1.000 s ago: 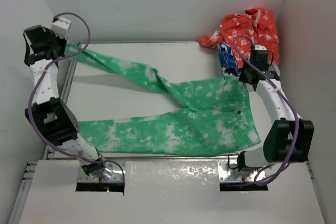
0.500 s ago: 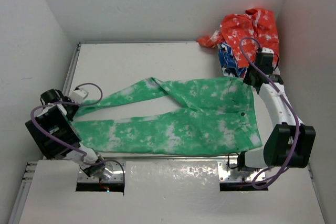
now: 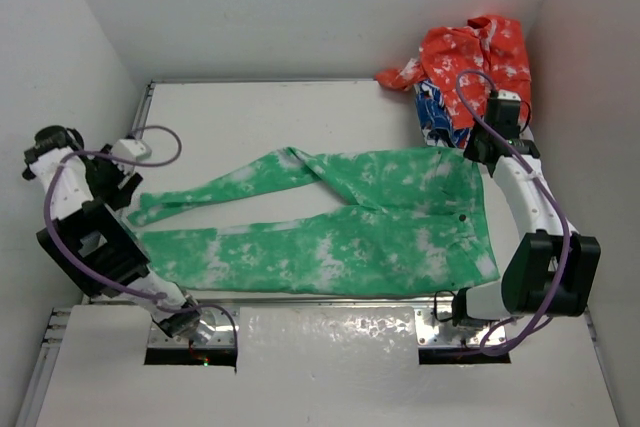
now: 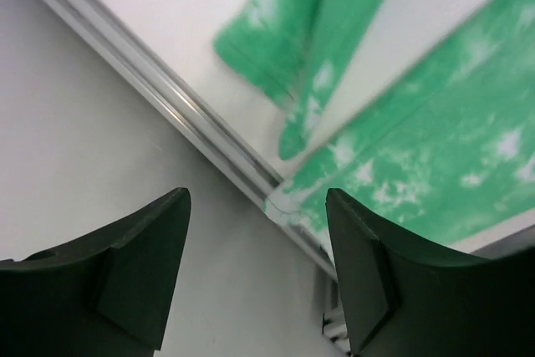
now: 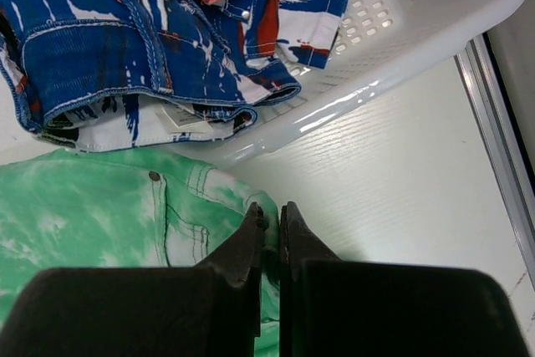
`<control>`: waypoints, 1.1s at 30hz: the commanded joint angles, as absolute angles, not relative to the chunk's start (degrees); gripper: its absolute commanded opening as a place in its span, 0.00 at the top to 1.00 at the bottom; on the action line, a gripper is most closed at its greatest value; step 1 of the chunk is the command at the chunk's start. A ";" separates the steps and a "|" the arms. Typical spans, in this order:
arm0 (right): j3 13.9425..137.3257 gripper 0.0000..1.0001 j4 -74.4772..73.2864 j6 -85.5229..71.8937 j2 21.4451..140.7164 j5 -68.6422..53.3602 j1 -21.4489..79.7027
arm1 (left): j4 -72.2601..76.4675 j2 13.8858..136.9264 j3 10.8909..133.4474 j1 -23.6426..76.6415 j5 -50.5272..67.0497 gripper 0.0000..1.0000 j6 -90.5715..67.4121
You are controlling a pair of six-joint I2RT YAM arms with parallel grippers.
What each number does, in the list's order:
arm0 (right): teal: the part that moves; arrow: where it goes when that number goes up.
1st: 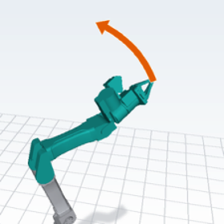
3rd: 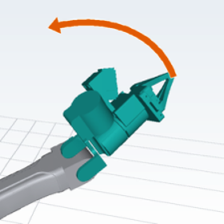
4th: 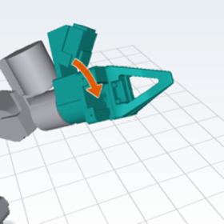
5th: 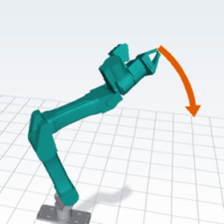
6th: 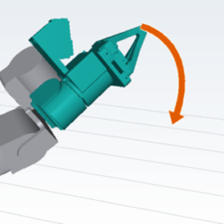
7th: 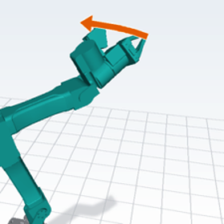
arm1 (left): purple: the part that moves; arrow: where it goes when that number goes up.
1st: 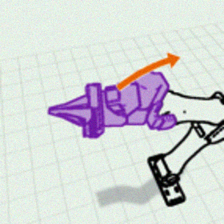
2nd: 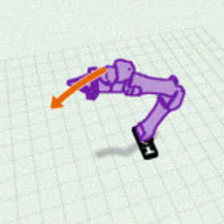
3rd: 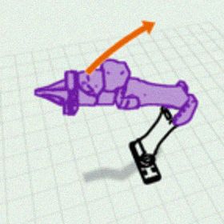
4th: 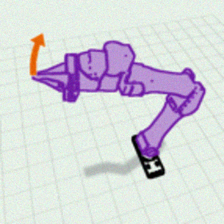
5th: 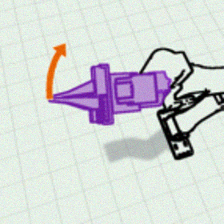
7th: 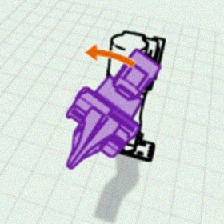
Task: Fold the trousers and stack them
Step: Flatten the trousers out
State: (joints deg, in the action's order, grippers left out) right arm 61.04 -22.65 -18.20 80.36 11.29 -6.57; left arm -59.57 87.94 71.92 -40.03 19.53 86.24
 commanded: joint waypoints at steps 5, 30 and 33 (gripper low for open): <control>64.78 1.00 -22.15 -17.67 79.98 11.43 -6.77 | -53.64 104.73 88.41 -41.66 25.98 0.59 53.57; 62.84 1.00 -21.71 -17.93 78.05 10.90 -6.77 | -42.43 113.64 76.82 -33.66 7.11 0.51 39.19; 62.67 1.00 -21.53 -17.93 78.13 10.90 -6.77 | -45.78 113.55 76.11 -33.58 11.32 0.64 40.69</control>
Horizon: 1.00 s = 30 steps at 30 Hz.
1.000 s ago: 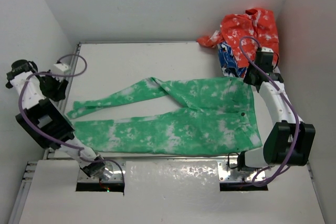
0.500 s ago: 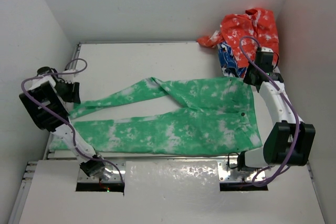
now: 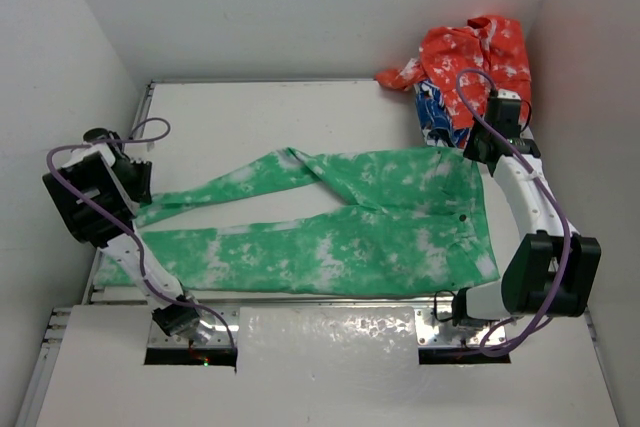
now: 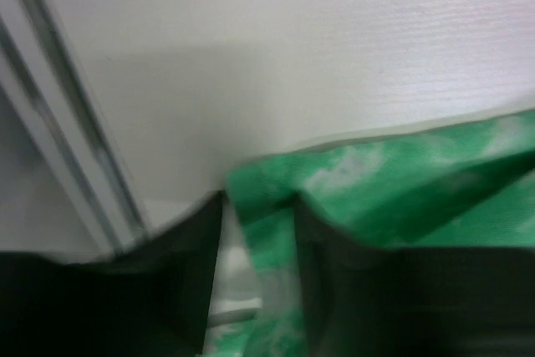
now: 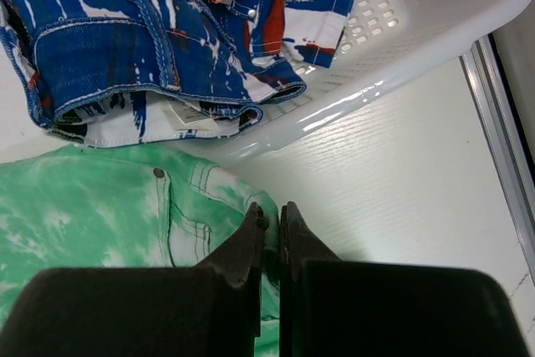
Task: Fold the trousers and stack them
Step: Flatten the trousers out
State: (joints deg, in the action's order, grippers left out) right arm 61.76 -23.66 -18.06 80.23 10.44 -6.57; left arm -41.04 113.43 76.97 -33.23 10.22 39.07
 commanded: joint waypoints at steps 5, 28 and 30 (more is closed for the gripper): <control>63.63 1.00 -21.62 -18.10 79.28 10.72 -6.77 | -48.34 113.64 78.92 -33.49 23.89 1.00 42.01; 62.49 1.00 -16.53 -19.16 71.28 8.70 -17.40 | -18.30 92.66 88.88 -39.55 24.50 1.00 37.70; 61.88 1.00 -16.52 -19.33 71.37 8.35 -17.40 | -13.13 88.19 80.72 -41.83 29.93 1.00 40.50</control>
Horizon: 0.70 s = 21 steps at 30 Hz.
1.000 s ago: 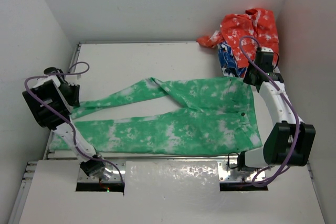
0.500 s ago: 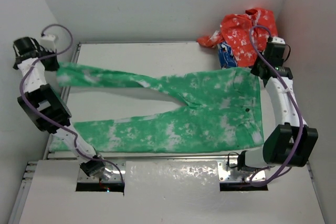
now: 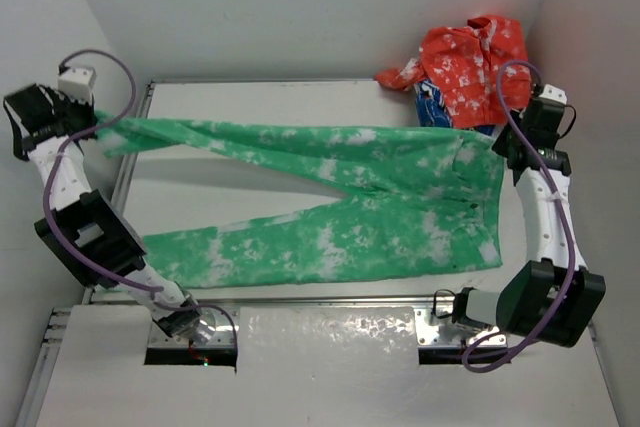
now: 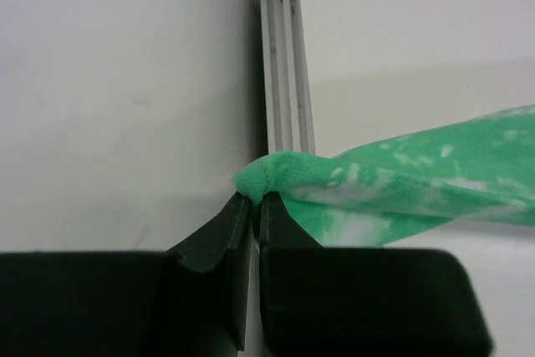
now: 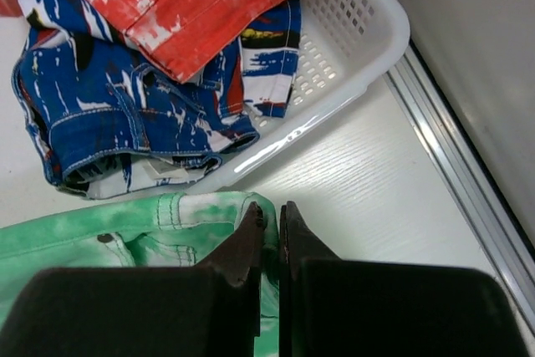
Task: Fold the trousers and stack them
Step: Flatten the trousers out
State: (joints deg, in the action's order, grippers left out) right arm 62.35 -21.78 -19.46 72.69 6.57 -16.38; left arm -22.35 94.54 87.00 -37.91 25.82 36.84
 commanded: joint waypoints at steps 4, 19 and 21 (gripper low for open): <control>60.21 1.00 -15.56 -20.30 71.10 7.04 -17.40 | -18.26 85.51 68.48 -42.19 33.49 0.99 55.44; 61.17 1.00 -15.03 -21.88 74.79 3.87 -17.40 | -1.08 86.66 63.44 -37.47 31.82 1.00 42.30; 61.00 1.00 -15.03 -22.41 74.80 3.87 -17.40 | 3.50 87.18 65.12 -34.91 29.98 1.00 39.74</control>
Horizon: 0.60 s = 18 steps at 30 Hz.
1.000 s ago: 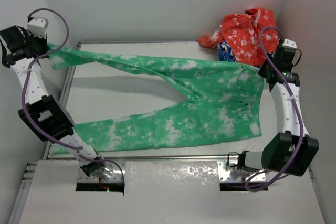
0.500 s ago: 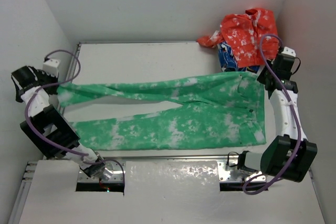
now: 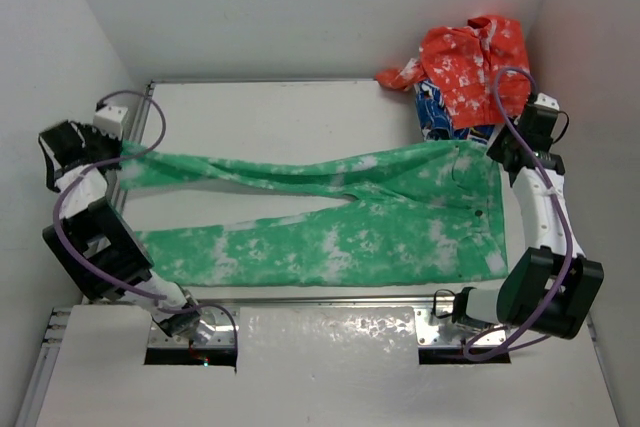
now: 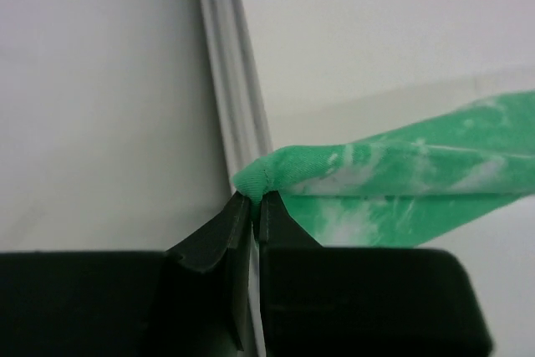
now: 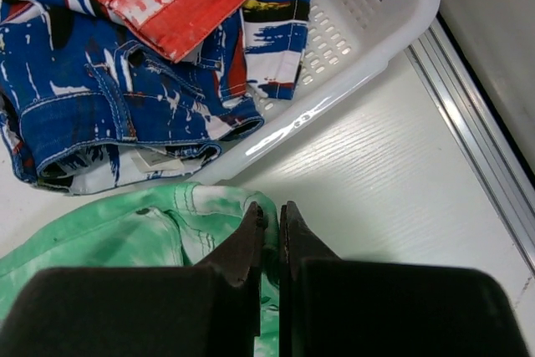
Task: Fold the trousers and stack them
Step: Flatten the trousers out
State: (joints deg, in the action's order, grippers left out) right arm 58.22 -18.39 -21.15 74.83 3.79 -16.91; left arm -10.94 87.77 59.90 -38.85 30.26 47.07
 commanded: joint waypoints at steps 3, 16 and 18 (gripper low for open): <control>60.73 1.00 -15.38 -22.50 74.45 3.78 -17.40 | 7.82 87.36 66.79 -32.52 32.41 0.92 35.87; 57.04 1.00 -13.80 -23.91 73.30 1.41 -17.40 | -34.13 84.64 47.38 -39.37 26.56 0.62 91.18; 57.48 1.00 -13.97 -23.91 73.65 1.23 -17.40 | -39.61 84.20 48.68 -40.51 25.05 0.54 94.12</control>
State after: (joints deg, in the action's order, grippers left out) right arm 57.01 -16.75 -23.00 74.52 2.31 -17.12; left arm -27.73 87.15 46.87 -39.22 27.29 79.57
